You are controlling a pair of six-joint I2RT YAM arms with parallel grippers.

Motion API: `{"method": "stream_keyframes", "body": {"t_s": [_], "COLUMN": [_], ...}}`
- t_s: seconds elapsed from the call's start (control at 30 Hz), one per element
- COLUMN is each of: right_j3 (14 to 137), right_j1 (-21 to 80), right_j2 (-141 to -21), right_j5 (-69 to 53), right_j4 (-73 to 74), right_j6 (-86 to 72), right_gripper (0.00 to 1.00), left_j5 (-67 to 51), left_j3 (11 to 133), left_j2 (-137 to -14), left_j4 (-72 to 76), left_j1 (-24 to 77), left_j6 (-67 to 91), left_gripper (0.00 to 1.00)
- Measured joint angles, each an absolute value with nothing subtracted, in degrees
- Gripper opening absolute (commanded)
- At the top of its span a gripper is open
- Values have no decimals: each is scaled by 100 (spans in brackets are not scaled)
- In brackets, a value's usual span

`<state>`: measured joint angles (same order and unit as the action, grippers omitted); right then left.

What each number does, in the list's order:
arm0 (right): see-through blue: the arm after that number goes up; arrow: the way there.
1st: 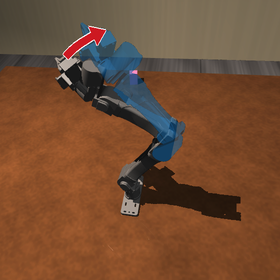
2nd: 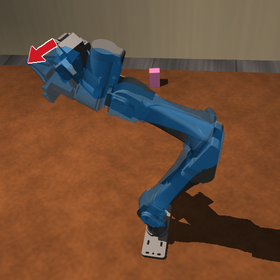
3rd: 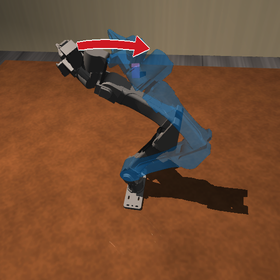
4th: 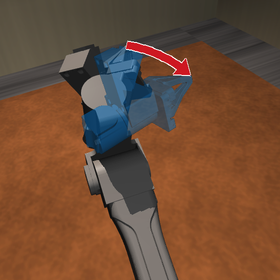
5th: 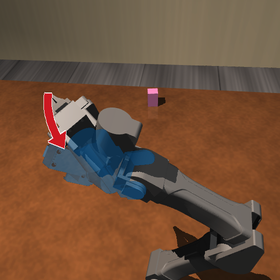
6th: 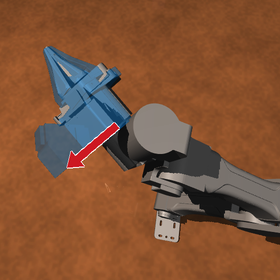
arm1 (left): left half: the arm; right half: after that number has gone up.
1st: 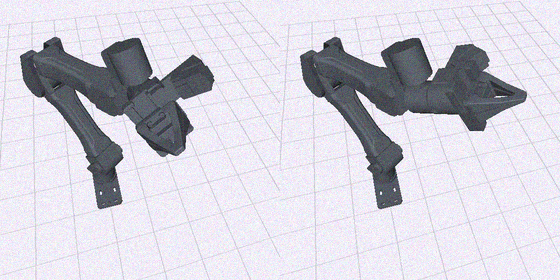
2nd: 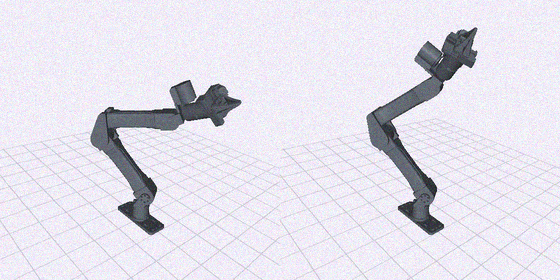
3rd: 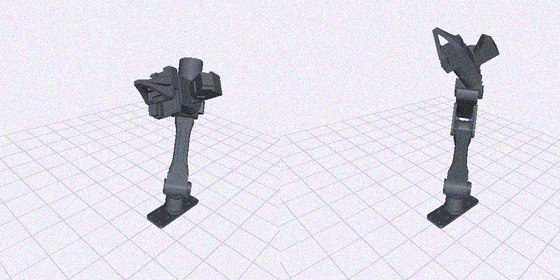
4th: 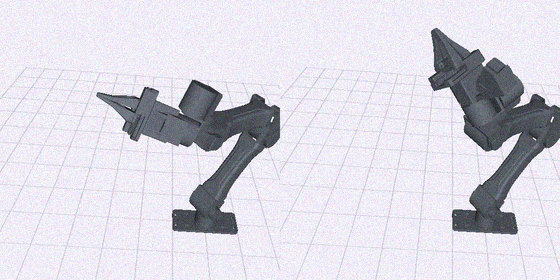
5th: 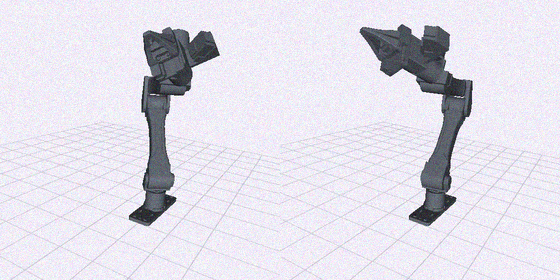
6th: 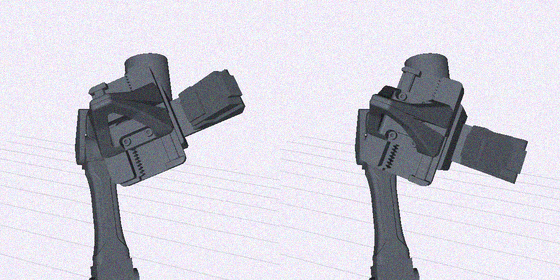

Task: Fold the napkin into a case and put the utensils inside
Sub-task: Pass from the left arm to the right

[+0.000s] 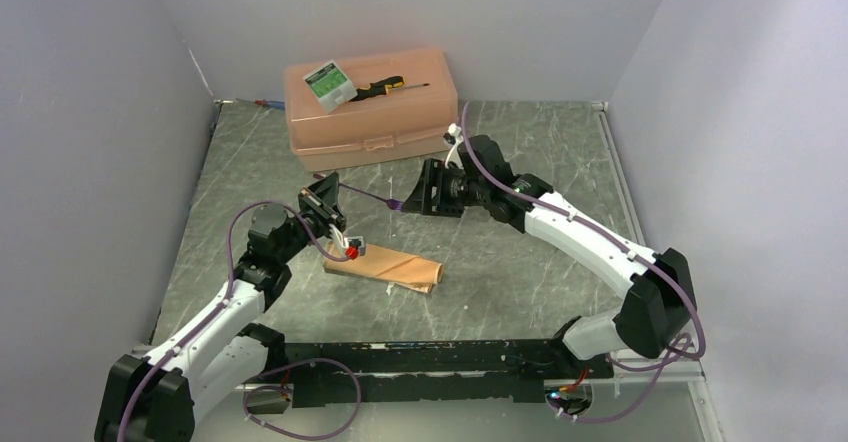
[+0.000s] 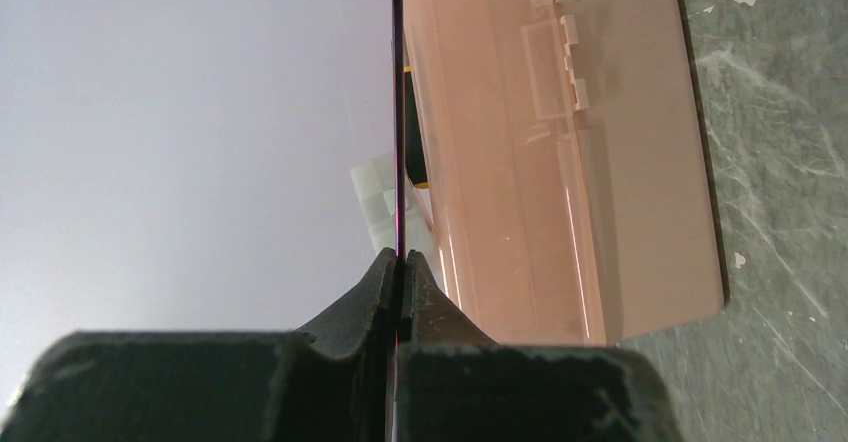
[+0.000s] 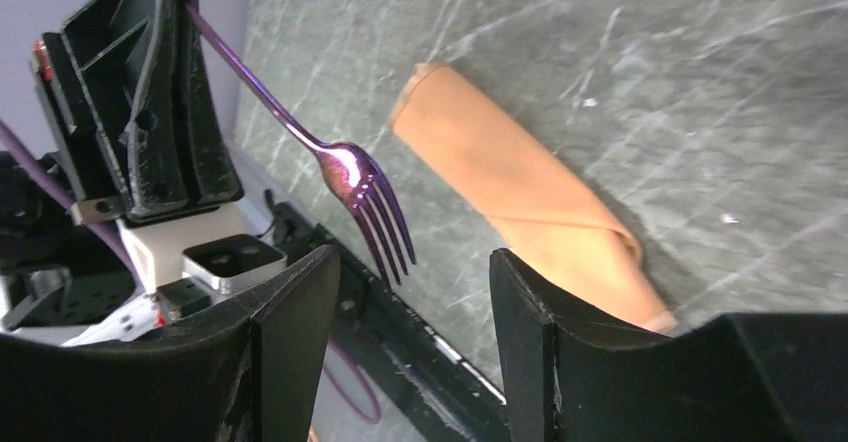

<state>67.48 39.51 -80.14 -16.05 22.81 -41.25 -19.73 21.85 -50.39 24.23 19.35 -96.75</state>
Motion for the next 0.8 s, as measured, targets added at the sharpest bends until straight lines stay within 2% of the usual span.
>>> {"method": "stream_keyframes", "body": {"t_s": [0.13, 0.37, 0.4, 0.47, 0.5, 0.6, 0.63, 0.67, 0.73, 0.8], "right_j3": [6543, 6156, 6110, 6069, 6051, 5957, 5935, 5924, 5905, 5861], "right_j1": [3948, 3811, 3769, 3717, 3697, 3651, 3623, 3605, 3531, 3380], "right_j2": [-8110, -8265, -8305, -8359, -8370, -8372, -8372, -8372, -8355, -8263], "right_j5": [-2152, -2744, -2799, -2899, -2928, -3015, -3035, -3024, -3024, -2954], "right_j4": [1699, 517, 399, 200, 137, -21, -58, -51, 23, 292], "right_j6": [-4552, -5443, -5583, -5826, -5900, -6073, -6084, -6090, -6025, -5833], "right_gripper": [51, 6, 2, 0, 0, 0, 0, 0, 0, 0], "left_j5": [-1951, -1837, -1804, -1734, -1704, -1704, -1719, -1743, -1787, -1820], "left_j3": [2185, 2176, 2169, 2121, 2091, 2049, 2040, 2038, 2084, 2340], "left_j2": [-5041, -4995, -4982, -4969, -4958, -4895, -4849, -4770, -4558, -4366], "left_j4": [2471, 2657, 2659, 2679, 2700, 2711, 2641, 2480, 1935, 919], "left_j1": [1966, 1959, 1959, 1953, 1953, 1953, 1959, 1970, 1990, 1997], "left_j6": [-9675, -9660, -9664, -9655, -9644, -9625, -9666, -9585, -9437, -9120], "left_gripper": [3, 3, 3, 3, 8, 61, 68, 80, 87, 87]}}
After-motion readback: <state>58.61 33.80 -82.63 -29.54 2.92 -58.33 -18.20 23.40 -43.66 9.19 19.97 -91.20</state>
